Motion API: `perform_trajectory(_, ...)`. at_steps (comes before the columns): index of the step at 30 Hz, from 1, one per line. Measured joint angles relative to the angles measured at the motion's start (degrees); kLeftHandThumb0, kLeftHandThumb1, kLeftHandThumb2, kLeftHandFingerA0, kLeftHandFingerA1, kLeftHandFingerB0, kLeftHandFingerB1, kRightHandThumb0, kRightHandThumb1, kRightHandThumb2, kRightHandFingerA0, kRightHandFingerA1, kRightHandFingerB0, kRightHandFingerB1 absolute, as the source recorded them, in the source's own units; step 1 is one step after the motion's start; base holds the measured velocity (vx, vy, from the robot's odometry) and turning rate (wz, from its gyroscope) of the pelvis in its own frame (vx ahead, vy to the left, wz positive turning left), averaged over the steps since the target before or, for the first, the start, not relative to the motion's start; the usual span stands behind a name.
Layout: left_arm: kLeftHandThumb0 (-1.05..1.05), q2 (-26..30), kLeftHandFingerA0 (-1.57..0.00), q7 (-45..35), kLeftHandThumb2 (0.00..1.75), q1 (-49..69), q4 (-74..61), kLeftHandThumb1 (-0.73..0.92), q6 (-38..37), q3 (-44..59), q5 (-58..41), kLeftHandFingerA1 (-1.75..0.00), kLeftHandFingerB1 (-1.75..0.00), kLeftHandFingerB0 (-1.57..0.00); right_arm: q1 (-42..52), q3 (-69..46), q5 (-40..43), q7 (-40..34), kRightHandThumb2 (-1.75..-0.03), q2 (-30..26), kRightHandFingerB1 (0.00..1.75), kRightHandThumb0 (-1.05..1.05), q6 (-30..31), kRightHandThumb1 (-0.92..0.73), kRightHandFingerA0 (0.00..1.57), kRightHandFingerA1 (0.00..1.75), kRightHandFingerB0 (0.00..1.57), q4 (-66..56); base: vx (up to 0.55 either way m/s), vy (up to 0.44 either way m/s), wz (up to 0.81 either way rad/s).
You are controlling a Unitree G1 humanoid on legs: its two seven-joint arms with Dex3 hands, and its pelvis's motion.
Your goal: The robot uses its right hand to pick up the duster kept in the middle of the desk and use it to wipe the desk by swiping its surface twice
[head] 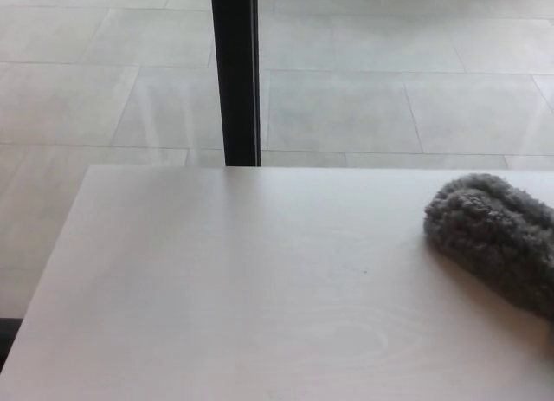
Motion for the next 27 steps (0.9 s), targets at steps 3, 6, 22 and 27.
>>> perform_trajectory(3, -0.4, -0.1, -0.69, 0.0, 0.59, 0.7, 0.0, 0.66, 0.0, 0.2, 0.0, -0.58, -0.47, -0.62, 0.4, -1.3, 1.2, 0.5, -0.62, -0.2, 1.07, -0.49, 1.0, -0.62, 0.79, 1.71, 0.77, 0.2, 0.0, 0.0, 0.0)
perform_trajectory(6, -0.42, -0.1, -0.69, 0.0, 0.59, 1.4, -0.2, 0.63, -0.1, 0.2, 0.0, -0.58, -0.48, -0.62, 0.9, -2.3, 2.1, 0.4, -0.63, -0.1, 0.8, -0.48, 2.1, -0.6, 0.71, 1.59, 0.72, 0.2, 0.0, 0.0, 0.0)
perform_trajectory(22, -0.42, -0.3, -0.66, 0.0, 0.6, 2.1, -0.6, 0.67, -0.5, 0.1, 0.1, -0.55, -0.48, -0.62, -1.1, -9.1, 7.9, 5.3, -0.94, 2.7, 0.15, -0.78, 3.3, -0.55, 0.26, 0.66, 0.0, -1.4, 0.0, 0.0, 0.0)
perform_trajectory(27, -0.44, -0.4, -0.68, 0.0, 0.6, 2.1, -0.5, 0.67, -0.5, 0.1, 0.1, -0.58, -0.48, -0.62, -1.7, -10.9, 9.2, 8.4, -1.03, 2.4, 0.0, -1.05, 2.7, -0.61, 0.0, 0.19, 0.0, -3.0, 0.0, 0.0, 0.0)
